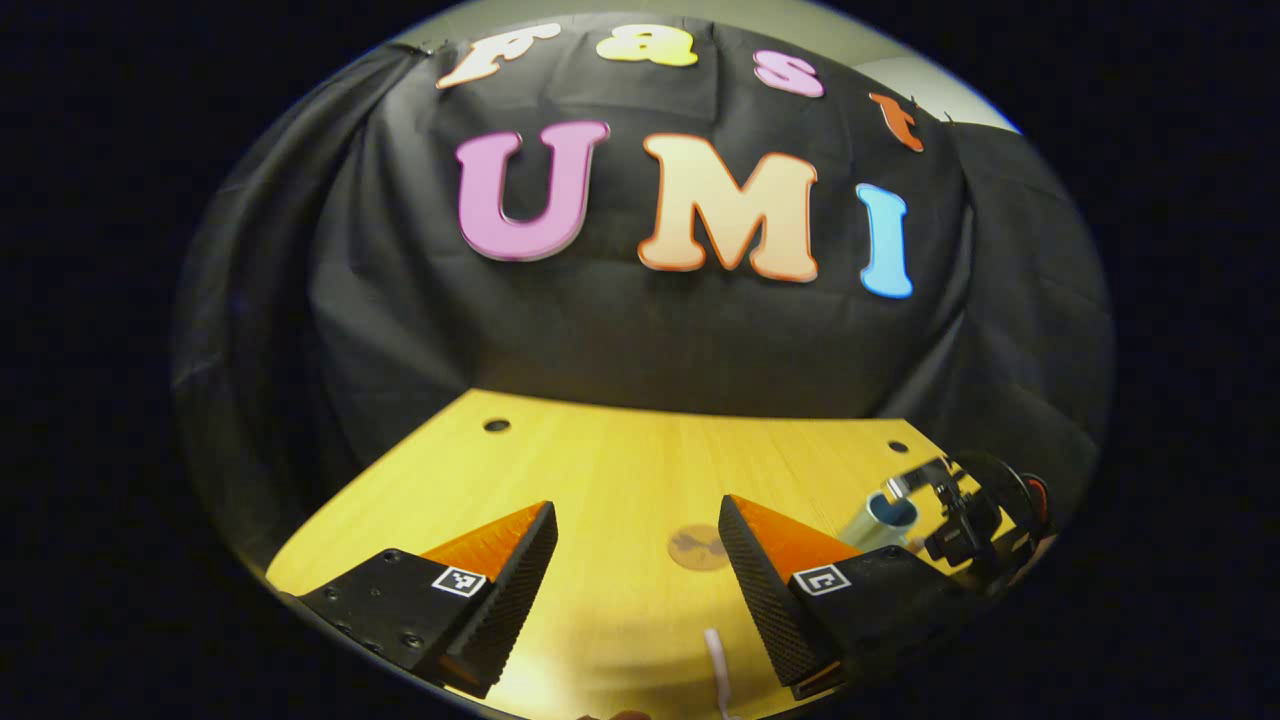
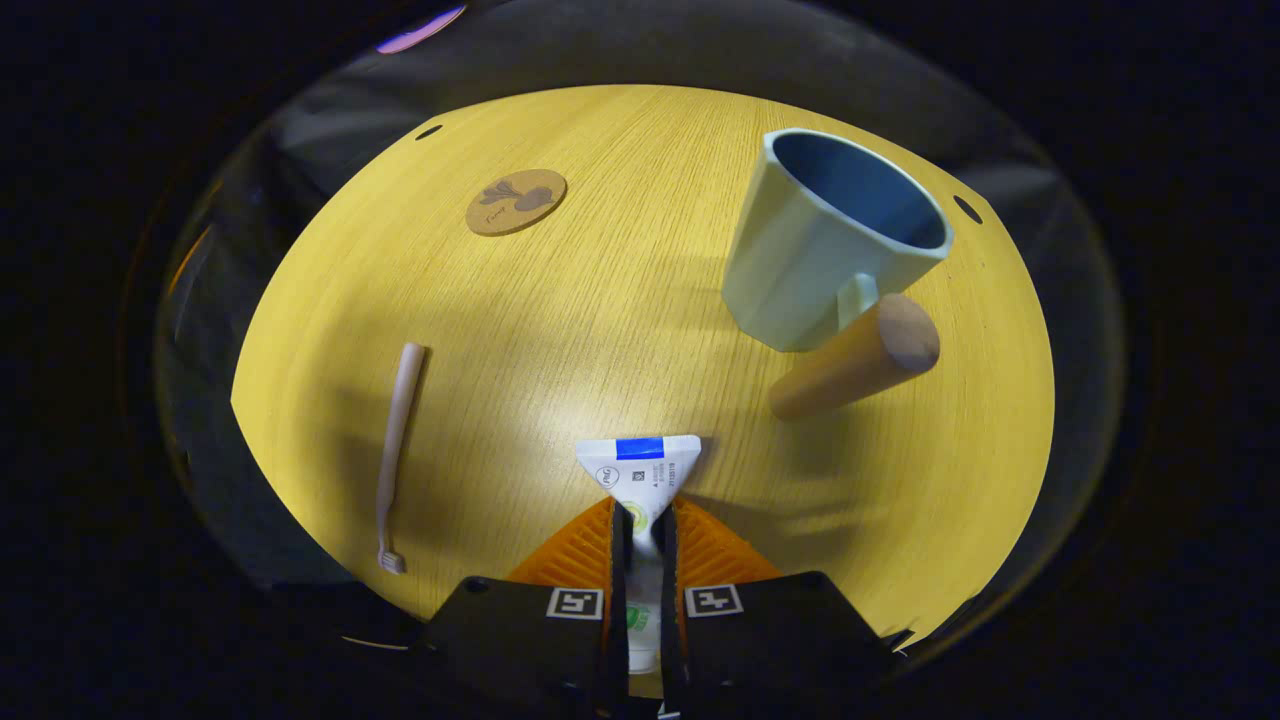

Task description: Put the toothbrush and toothpaste on the desktop into the cup, then pick up the cup and place it on the coaster on the desktop.

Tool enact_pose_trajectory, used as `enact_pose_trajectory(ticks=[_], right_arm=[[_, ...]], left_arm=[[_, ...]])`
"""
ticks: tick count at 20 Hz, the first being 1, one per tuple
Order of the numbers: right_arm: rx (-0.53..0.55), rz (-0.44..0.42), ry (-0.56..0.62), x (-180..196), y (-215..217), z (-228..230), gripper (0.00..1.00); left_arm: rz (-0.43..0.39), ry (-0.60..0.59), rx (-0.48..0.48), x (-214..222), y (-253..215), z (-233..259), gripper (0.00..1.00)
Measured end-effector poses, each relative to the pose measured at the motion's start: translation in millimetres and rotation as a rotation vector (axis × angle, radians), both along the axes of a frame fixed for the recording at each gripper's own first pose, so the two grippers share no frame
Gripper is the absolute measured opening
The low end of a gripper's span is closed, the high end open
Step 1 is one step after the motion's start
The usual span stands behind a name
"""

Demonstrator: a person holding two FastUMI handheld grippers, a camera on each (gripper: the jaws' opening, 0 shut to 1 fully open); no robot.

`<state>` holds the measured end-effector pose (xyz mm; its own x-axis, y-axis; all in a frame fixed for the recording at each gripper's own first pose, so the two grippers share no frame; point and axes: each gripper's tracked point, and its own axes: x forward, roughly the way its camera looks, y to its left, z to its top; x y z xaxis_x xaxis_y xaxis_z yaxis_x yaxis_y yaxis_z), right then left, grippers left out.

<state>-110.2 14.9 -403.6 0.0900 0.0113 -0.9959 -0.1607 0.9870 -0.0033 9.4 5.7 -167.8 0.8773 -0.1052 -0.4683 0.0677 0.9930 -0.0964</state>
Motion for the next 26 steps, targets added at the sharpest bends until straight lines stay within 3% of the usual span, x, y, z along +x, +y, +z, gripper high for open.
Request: enact_pose_trajectory(ticks=[4, 9, 21, 26], right_arm=[[0.002, 0.014, -0.027, 0.3, 0.1, 0.5, 0.16], [0.014, 0.026, -0.029, 1.3, 0.3, 1.0, 0.16], [0.056, 0.042, -0.031, 3.4, 2.9, 4.6, 0.15], [0.064, 0.059, -0.035, 3.5, 3.1, 5.2, 0.16]], left_arm=[[-0.055, 0.225, -0.061, -22.2, -29.3, -53.6, 0.95], [-0.096, 0.404, 0.033, -46.3, -42.7, -100.2, 0.95], [-0.061, 0.743, 0.127, -84.2, -41.9, -164.9, 0.95], [-0.07, 0.781, 0.178, -86.1, -41.5, -172.8, 0.95]])
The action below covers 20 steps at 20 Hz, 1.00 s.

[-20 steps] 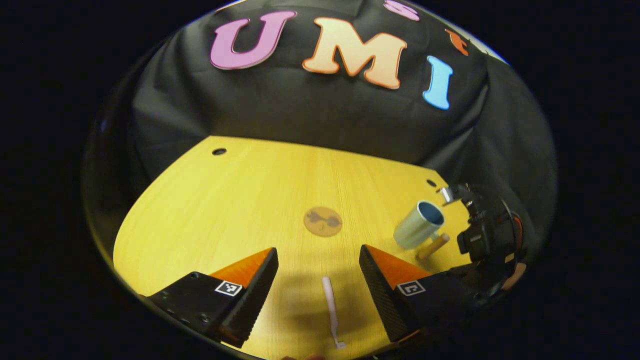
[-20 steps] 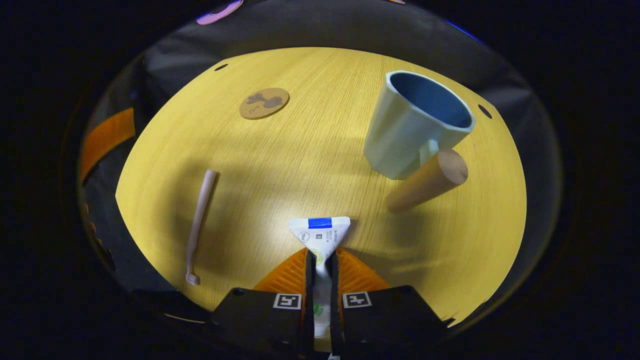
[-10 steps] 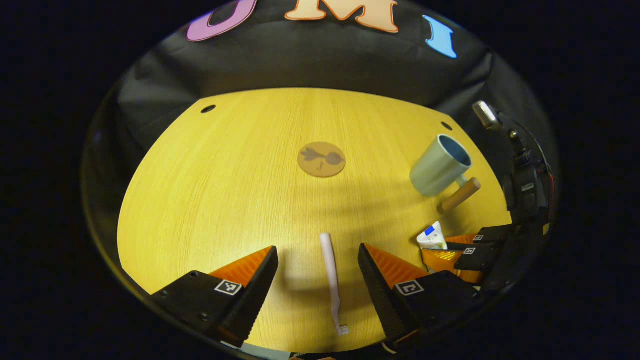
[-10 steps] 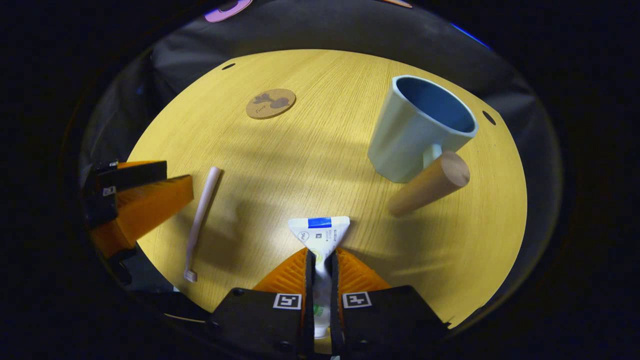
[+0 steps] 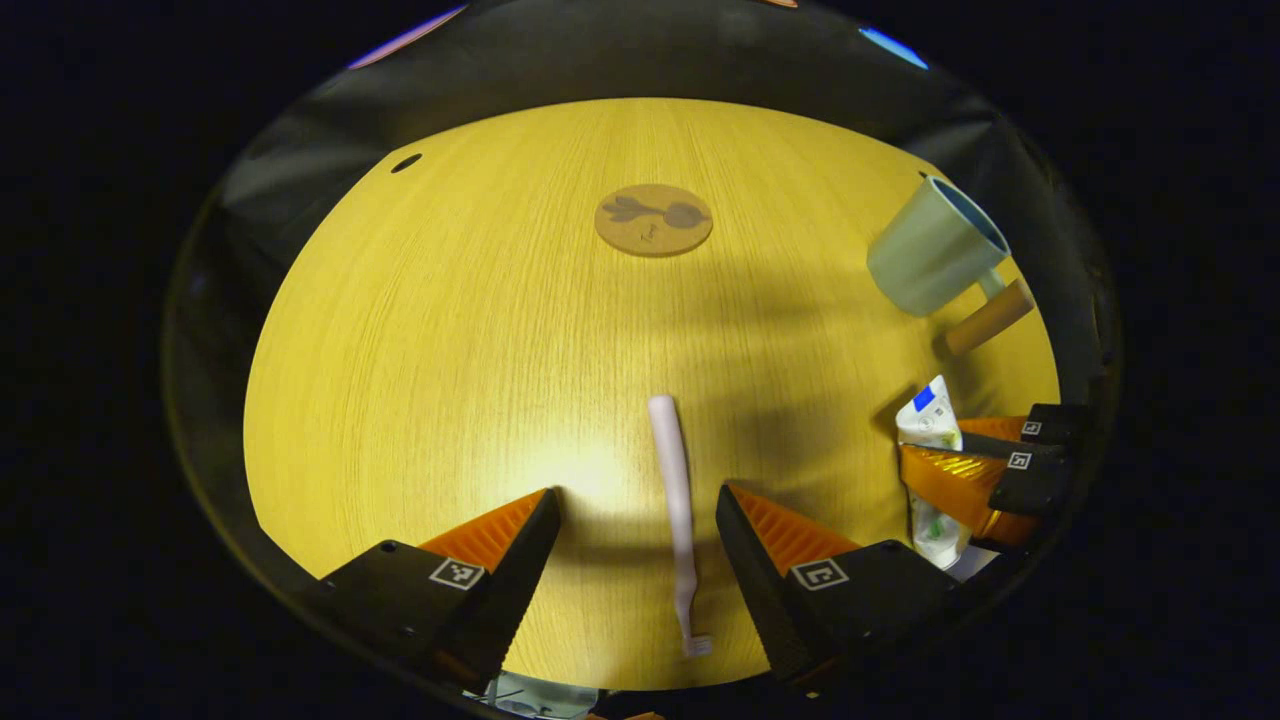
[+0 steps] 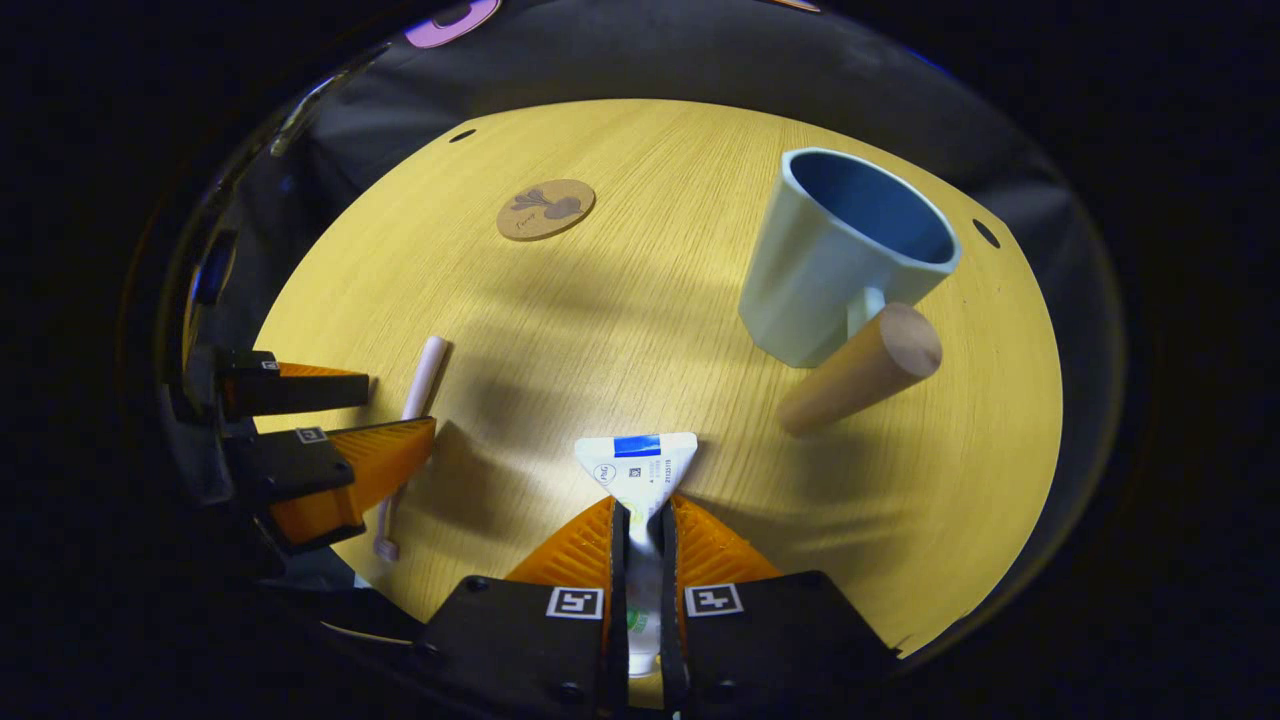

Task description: Put the toothbrush and toothpaste on the desktop into the cup, then pick up the cup and place it on the coaster on the desktop.

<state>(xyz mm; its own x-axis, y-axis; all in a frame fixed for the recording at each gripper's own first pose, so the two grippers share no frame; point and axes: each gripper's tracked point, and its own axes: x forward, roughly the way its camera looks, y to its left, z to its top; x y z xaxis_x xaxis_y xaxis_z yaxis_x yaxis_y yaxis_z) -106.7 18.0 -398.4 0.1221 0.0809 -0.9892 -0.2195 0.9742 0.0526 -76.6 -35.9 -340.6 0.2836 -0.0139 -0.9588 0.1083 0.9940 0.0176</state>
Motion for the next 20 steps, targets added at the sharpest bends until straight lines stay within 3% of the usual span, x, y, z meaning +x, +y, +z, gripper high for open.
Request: enact_pose_trajectory(ticks=[3, 6, 8, 9, 12, 13, 15, 19, 20], right_arm=[[0.009, -0.006, 0.003, 0.5, 0.2, -0.7, 0.16], [0.019, -0.014, 0.006, 1.2, 1.2, -0.1, 0.16], [0.026, -0.017, 0.005, 2.2, 2.0, -0.2, 0.16], [0.03, -0.02, 0.005, 3.6, 2.3, 0.3, 0.16], [0.04, -0.024, 0.006, 3.9, 3.2, 1.5, 0.16], [0.043, -0.022, 0.007, 3.8, 3.4, 1.3, 0.16], [0.044, -0.021, 0.008, 4.7, 3.9, 0.0, 0.16], [0.048, 0.006, -0.002, 5.5, 5.1, 0.6, 0.16], [0.049, 0.017, -0.006, 6.2, 5.4, 1.0, 0.12]], left_arm=[[0.015, 0.039, -0.003, -3.2, -6.8, -5.1, 0.92], [0.0, 0.069, -0.002, -4.9, -12.1, -5.4, 0.8], [-0.041, 0.1, -0.001, -4.4, -19.3, -4.3, 0.67], [-0.051, 0.115, 0.0, -4.7, -23.2, -3.7, 0.52], [-0.041, 0.14, -0.007, -4.5, -27.2, -3.4, 0.29], [-0.025, 0.13, -0.023, -4.0, -29.2, -2.4, 0.14], [-0.007, 0.107, -0.054, -4.0, -28.7, -3.3, 0.04], [-0.008, 0.074, -0.091, -3.1, -30.2, -1.2, 0.0], [-0.012, 0.058, -0.089, -2.3, -31.3, -0.5, 0.0]])
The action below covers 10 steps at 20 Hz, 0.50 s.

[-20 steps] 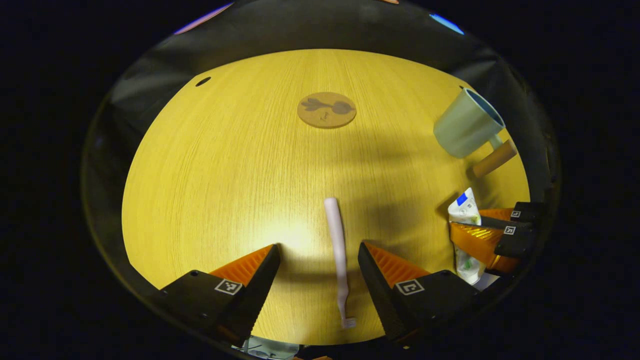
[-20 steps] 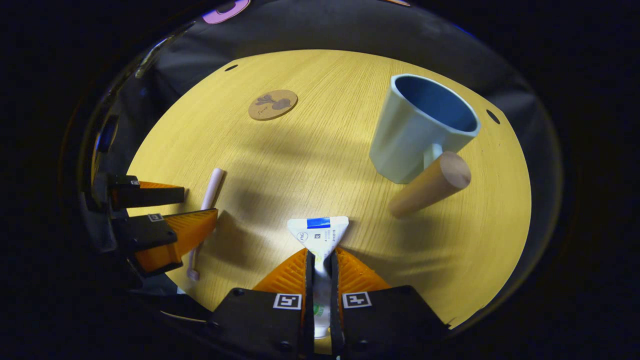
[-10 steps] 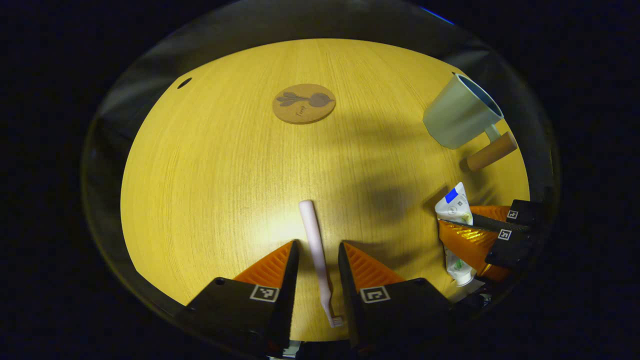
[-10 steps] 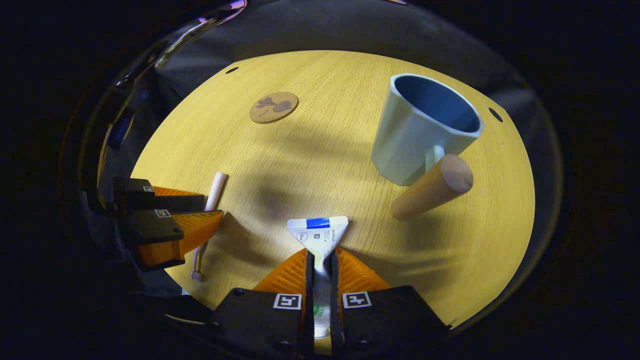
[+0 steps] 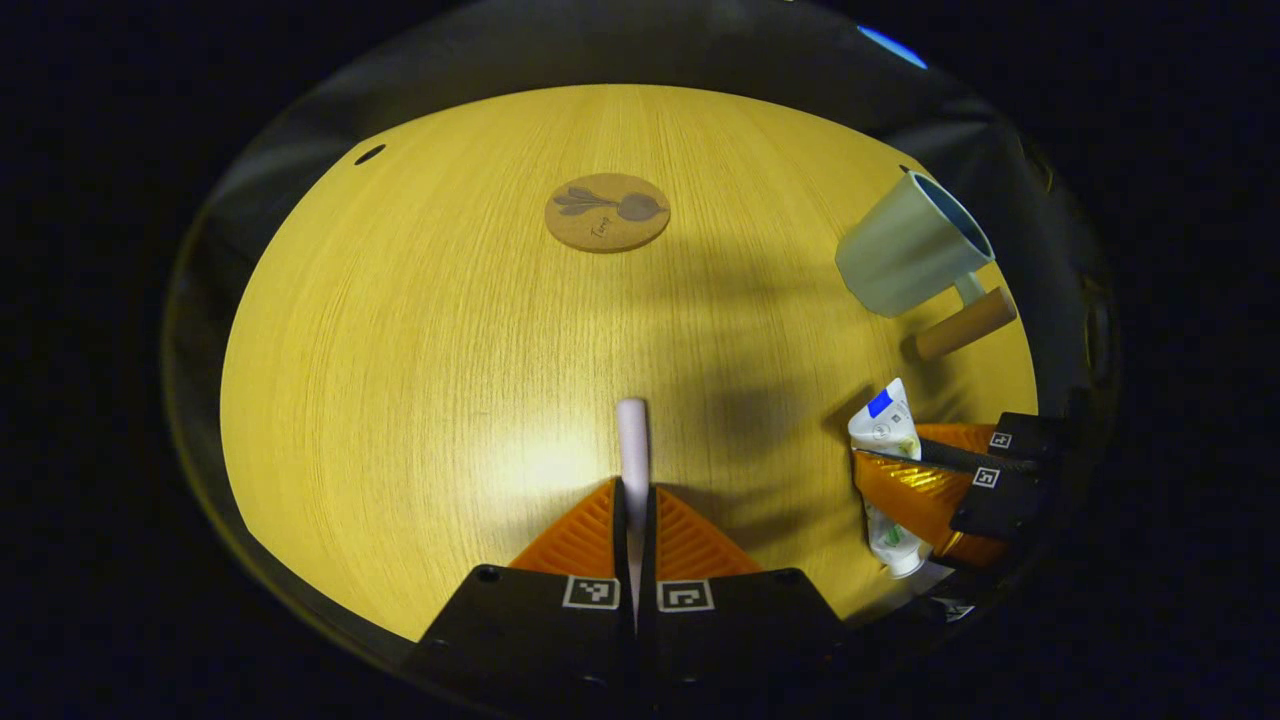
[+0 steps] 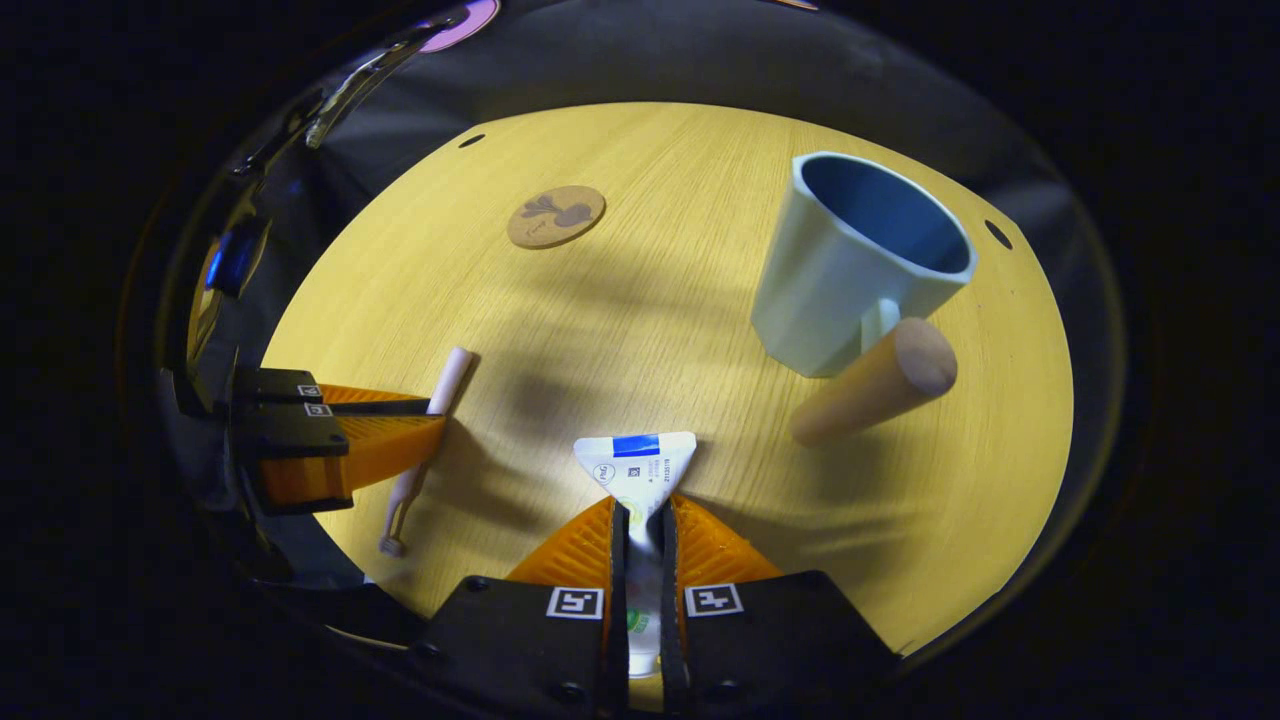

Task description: Put the toothbrush and toothpaste on the desktop into the cup, then pick up the cup and place it on the coaster on the desktop.

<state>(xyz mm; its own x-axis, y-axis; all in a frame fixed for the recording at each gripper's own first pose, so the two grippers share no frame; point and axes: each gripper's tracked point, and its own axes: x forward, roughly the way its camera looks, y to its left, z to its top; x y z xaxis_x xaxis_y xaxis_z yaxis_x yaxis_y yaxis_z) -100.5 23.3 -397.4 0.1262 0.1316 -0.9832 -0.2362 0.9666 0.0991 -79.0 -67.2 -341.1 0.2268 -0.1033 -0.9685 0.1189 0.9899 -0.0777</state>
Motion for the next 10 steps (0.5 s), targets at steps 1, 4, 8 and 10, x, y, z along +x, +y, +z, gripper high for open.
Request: enact_pose_trajectory(ticks=[1, 4, 8, 10], right_arm=[[0.005, 0.001, -0.008, 2.1, 0.7, 0.6, 0.16], [0.035, -0.036, -0.016, 2.1, 5.4, 3.0, 0.09], [0.055, -0.09, -0.111, 18.9, -1.5, 20.2, 0.05], [0.108, -0.123, -0.126, 22.2, -1.4, 32.8, 0.05]], left_arm=[[-0.008, -0.018, 0.002, 0.0, -0.7, 1.5, 0.0], [-0.012, -0.056, -0.019, -1.4, -2.1, 3.7, 0.0], [0.037, -0.077, -0.103, 1.7, 2.9, 4.6, 0.0], [0.034, -0.12, -0.128, 6.5, -1.1, 16.5, 0.0]])
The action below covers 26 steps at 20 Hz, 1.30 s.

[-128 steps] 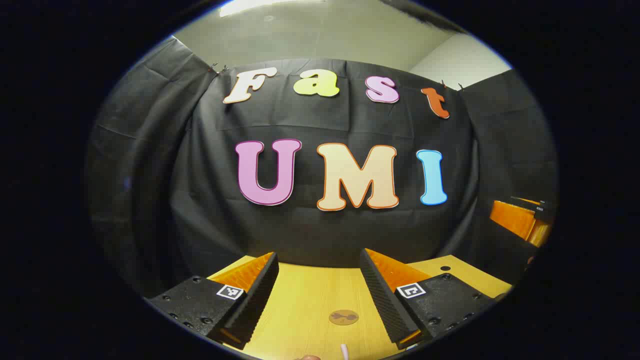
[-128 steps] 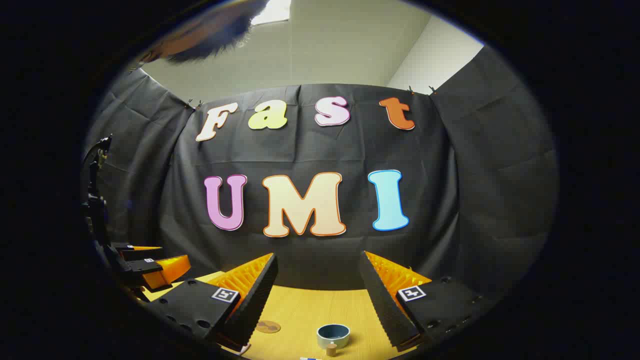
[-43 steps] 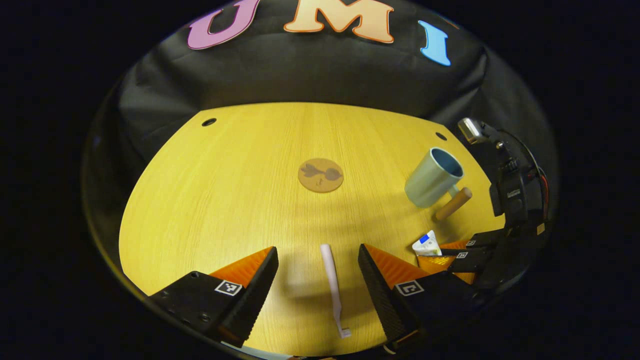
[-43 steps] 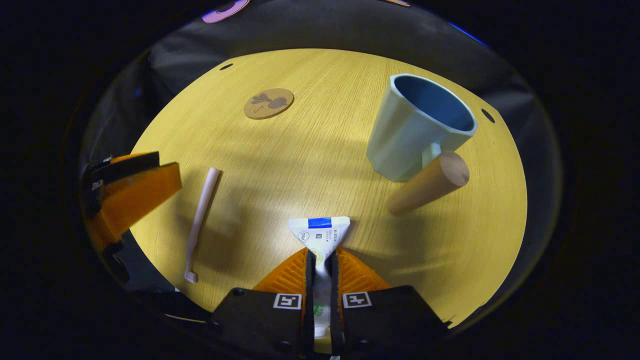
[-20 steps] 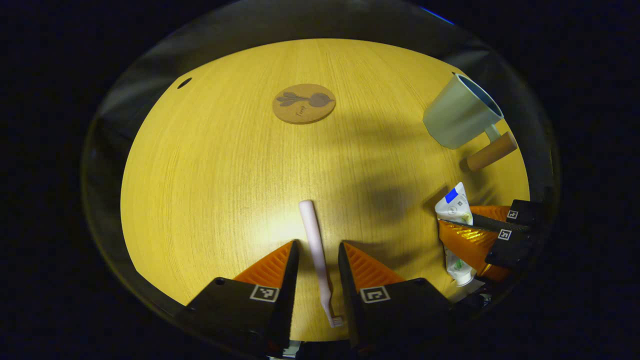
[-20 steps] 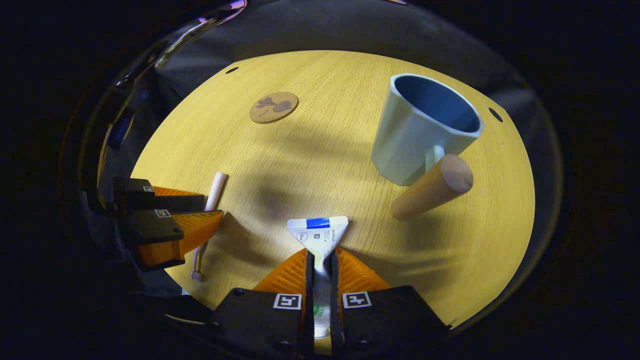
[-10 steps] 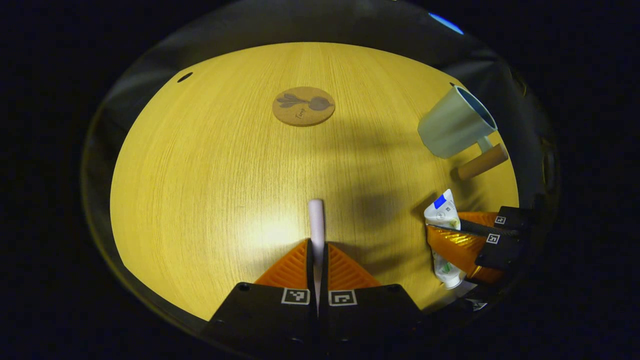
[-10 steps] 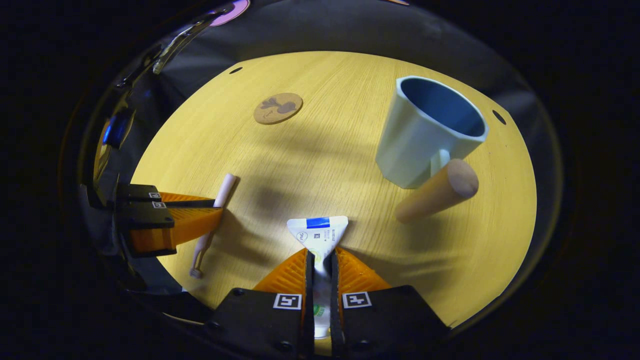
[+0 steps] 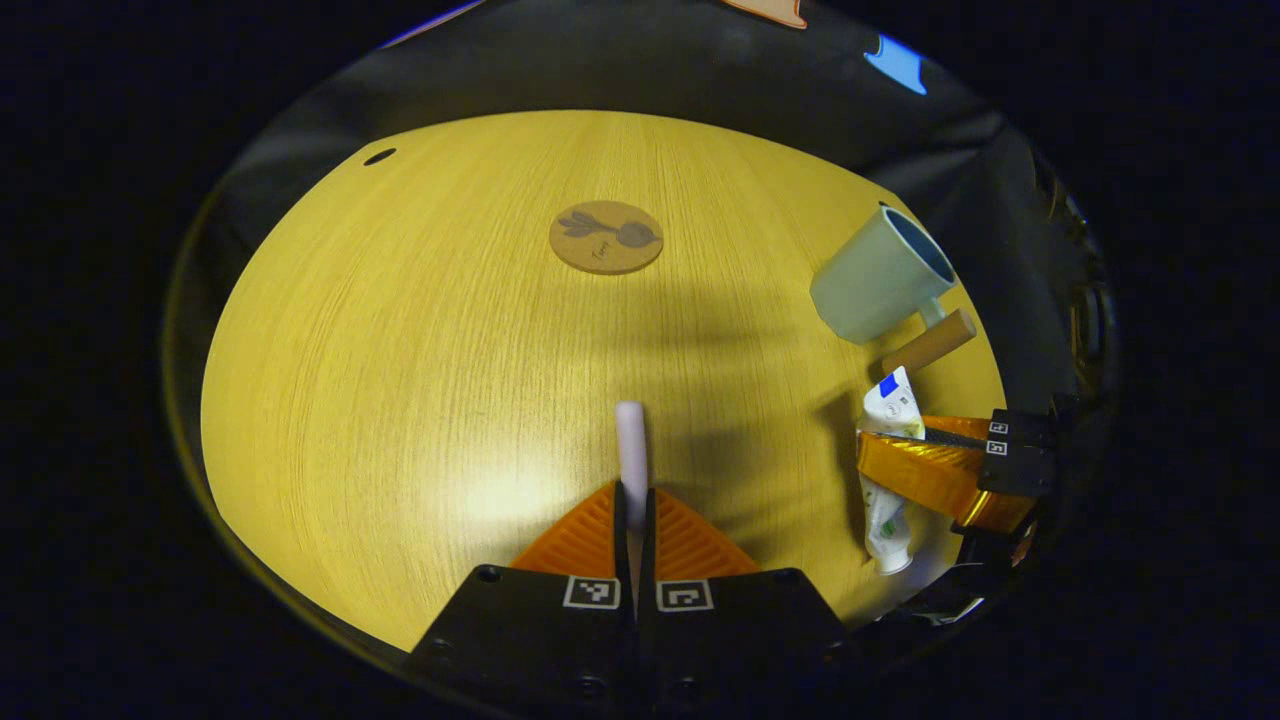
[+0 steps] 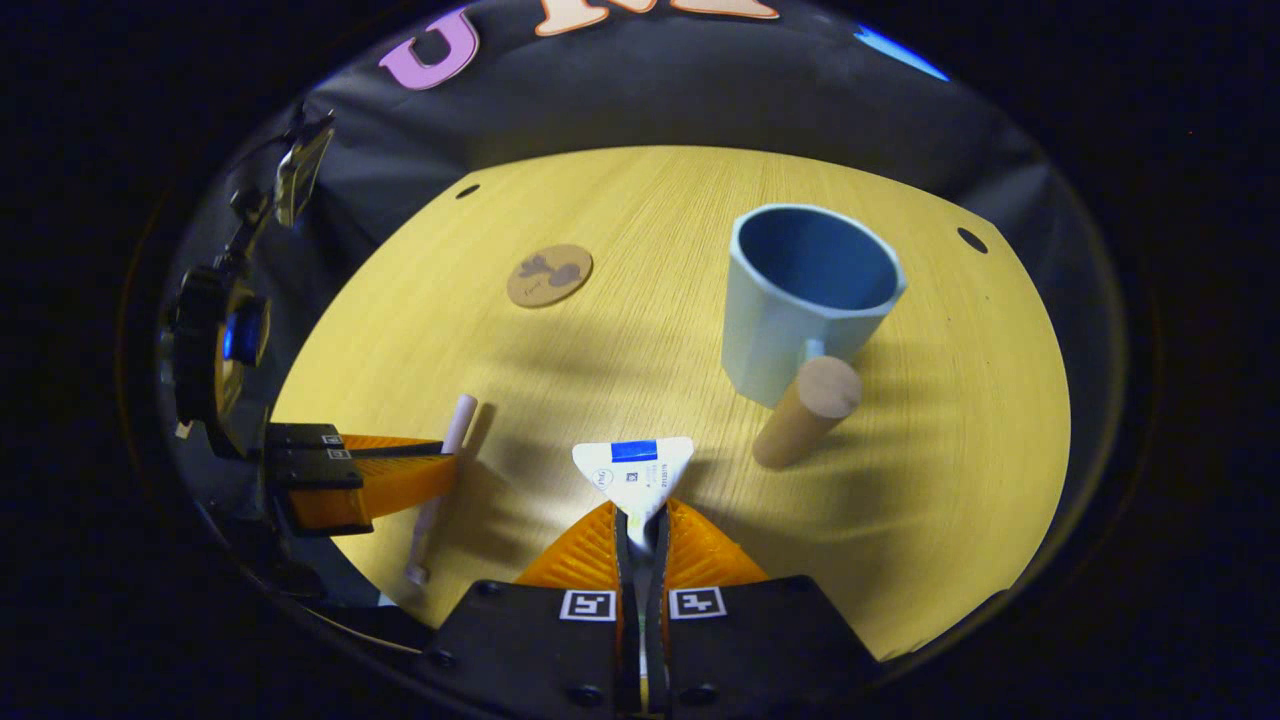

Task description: Put the toothbrush and toothpaste on the desktop into the cup, then pick up the cup and place it on the coaster on the desktop.

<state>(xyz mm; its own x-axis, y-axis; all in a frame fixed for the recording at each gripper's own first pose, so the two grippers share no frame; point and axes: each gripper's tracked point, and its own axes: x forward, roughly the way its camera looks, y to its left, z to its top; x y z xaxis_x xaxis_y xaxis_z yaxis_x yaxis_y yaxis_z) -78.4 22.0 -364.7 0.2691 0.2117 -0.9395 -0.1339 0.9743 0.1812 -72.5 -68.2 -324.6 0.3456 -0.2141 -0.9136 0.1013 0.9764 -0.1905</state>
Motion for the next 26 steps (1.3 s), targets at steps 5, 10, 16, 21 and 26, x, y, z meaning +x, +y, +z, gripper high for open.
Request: enact_pose_trajectory(ticks=[5, 10, 16, 21, 26], right_arm=[[0.076, -0.088, -0.18, 42.5, -19.4, 39.6, 0.05], [0.095, -0.139, -0.406, 102.7, -38.6, 68.5, 0.05], [0.067, -0.198, -0.589, 176.4, -67.8, 99.4, 0.05], [0.037, -0.277, -0.693, 214.7, -88.4, 91.2, 0.05], [0.022, -0.327, -0.659, 225.3, -99.4, 59.0, 0.05]], left_arm=[[-0.005, -0.084, -0.057, 9.0, -7.6, 33.6, 0.0], [0.0, -0.144, -0.107, 18.4, -13.8, 66.1, 0.0], [0.035, -0.173, -0.134, 14.1, -11.8, 89.4, 0.0], [0.08, -0.2, -0.12, 4.8, -1.9, 102.6, 0.0], [0.123, -0.228, -0.114, 1.2, 4.0, 116.4, 0.0]])
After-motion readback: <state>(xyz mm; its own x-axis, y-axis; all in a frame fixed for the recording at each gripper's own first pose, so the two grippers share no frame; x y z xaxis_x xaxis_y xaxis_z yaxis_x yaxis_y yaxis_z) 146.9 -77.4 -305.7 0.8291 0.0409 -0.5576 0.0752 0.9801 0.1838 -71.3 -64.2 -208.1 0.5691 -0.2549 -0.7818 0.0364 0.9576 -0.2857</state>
